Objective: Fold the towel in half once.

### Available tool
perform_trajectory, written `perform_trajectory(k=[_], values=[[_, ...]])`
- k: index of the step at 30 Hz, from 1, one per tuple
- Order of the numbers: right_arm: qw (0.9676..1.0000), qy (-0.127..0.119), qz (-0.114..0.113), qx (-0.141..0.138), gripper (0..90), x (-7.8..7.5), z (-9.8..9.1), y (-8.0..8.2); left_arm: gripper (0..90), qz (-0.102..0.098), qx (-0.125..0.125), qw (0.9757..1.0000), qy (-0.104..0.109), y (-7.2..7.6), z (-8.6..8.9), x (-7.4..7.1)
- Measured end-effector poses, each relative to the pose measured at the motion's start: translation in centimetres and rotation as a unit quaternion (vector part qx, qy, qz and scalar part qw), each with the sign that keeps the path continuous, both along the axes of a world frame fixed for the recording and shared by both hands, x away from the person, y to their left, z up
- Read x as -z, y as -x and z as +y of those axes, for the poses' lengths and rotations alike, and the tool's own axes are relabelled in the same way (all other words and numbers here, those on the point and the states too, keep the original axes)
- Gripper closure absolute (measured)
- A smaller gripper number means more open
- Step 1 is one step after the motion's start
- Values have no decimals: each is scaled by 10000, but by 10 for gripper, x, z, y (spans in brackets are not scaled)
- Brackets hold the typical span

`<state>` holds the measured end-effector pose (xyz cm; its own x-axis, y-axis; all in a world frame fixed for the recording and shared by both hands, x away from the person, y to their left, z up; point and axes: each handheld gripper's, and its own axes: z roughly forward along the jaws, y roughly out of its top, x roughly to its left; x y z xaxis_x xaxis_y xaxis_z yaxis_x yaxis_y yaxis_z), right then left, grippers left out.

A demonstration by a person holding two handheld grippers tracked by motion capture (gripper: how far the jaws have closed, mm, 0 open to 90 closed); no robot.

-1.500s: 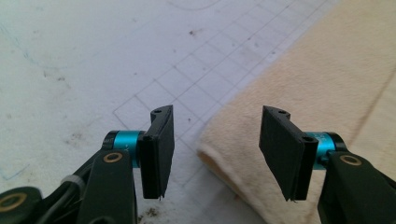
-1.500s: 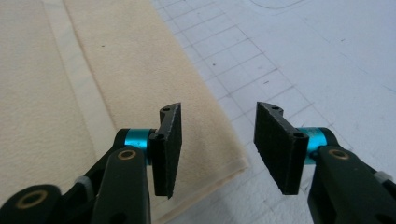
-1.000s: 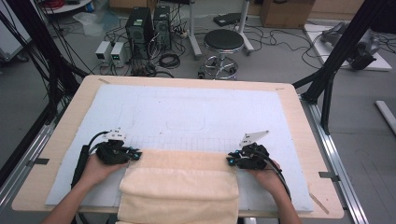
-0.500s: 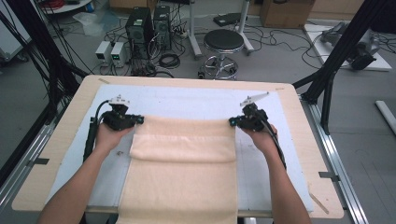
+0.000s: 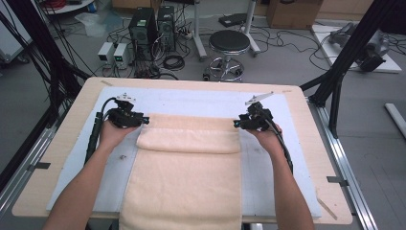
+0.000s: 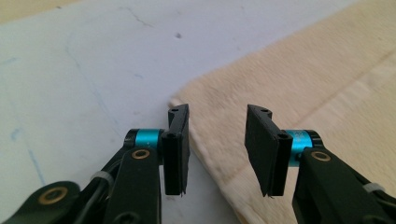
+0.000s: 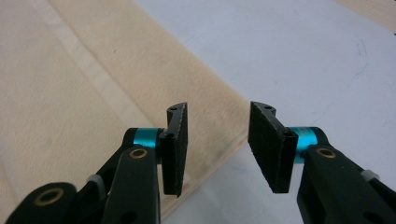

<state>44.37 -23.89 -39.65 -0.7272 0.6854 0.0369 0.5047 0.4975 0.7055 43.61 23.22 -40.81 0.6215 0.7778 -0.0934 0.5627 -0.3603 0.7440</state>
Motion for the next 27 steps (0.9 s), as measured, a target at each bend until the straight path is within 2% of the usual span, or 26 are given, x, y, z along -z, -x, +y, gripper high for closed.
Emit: perform_trajectory(k=[2,4,6,7,8,10,14,15,18,19,21,24,27], values=[[10000,-42,20,-81,571,3,0,8,597,61,143,9999,72,6,0,4],[9999,7,14,-163,569,7,1,15,564,180,329,9993,26,9,-3,7],[9995,49,19,-301,568,12,3,20,563,62,474,9988,95,14,-5,9],[9993,112,18,-345,568,14,5,22,569,75,538,9984,141,16,-6,11],[9992,114,34,-376,570,16,6,24,576,133,592,9981,84,17,-7,13],[9990,158,65,-411,573,20,8,25,588,172,615,9980,2,18,-8,17],[9984,374,183,-393,603,29,14,25,632,80,605,9981,-65,22,-10,23],[9985,348,226,-363,639,30,14,25,652,60,618,9979,-167,23,-11,22],[9986,217,281,-404,758,32,15,26,764,-28,659,9975,-258,25,-15,21],[9985,190,293,-410,787,31,15,26,811,-90,657,9973,-314,26,-16,19],[9985,183,278,-424,808,29,14,28,830,-118,640,9973,-348,27,-17,18],[9985,209,181,-474,812,24,15,32,834,-162,606,9977,-254,29,-16,14],[9986,127,73,-509,812,16,13,37,835,-280,607,9977,-129,33,-12,6]])
